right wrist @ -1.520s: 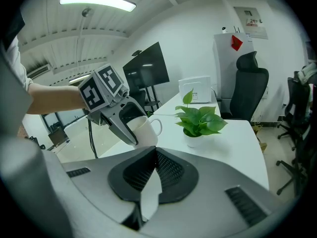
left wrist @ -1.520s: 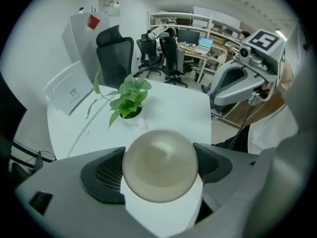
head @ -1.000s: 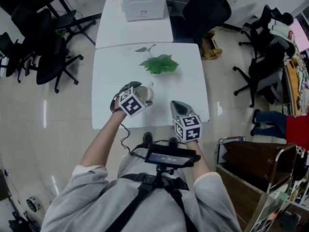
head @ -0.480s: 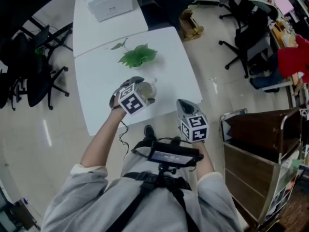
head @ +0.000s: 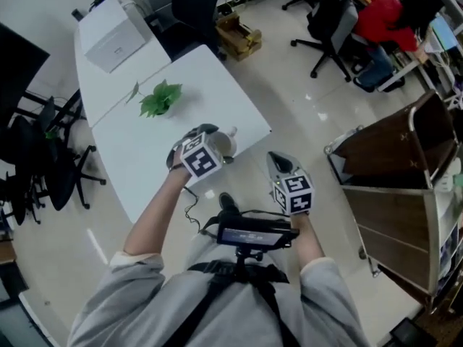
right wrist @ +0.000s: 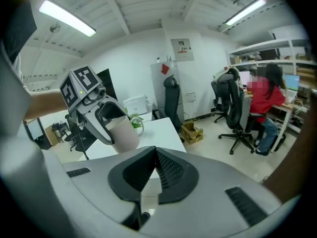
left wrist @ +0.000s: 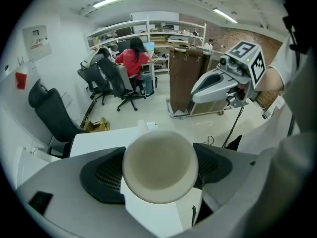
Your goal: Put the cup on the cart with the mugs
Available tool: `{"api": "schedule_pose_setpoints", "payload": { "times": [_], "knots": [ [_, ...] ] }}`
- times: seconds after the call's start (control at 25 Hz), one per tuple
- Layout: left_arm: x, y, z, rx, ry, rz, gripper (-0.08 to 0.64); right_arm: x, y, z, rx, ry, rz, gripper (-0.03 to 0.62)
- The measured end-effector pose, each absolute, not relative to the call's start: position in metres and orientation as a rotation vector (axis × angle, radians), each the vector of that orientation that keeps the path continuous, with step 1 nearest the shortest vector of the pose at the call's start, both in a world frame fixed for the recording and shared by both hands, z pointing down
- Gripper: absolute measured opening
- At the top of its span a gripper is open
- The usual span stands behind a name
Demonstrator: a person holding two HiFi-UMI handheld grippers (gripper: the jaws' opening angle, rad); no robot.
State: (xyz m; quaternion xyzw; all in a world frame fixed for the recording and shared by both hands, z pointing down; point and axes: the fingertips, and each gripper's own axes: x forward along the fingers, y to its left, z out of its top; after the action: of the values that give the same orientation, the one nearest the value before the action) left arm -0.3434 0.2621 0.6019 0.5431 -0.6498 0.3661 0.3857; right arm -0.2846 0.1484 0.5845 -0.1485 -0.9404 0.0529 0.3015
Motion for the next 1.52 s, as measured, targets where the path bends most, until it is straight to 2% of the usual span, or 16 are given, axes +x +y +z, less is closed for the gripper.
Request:
{"api": "schedule_pose_setpoints", "payload": {
  "times": [0.72,1.08,1.52],
  "knots": [
    [-0.159,0.003,0.605,1.811,-1.339,1.141,0.430,-0.066,-0.083,0.587,0.188,-2.561,0.323,0.008],
    [-0.060,-0.132,0.579,2.075,-1.170,1.289,0.430,0.058,-0.194,0.572,0.581,-2.542,0.410,0.008],
    [0.039,-0.230,0.545,2.402,-0.684,1.489,0.430,0.146,-0.266,0.532,1.024,-2.489,0.458,0.008]
  ]
}}
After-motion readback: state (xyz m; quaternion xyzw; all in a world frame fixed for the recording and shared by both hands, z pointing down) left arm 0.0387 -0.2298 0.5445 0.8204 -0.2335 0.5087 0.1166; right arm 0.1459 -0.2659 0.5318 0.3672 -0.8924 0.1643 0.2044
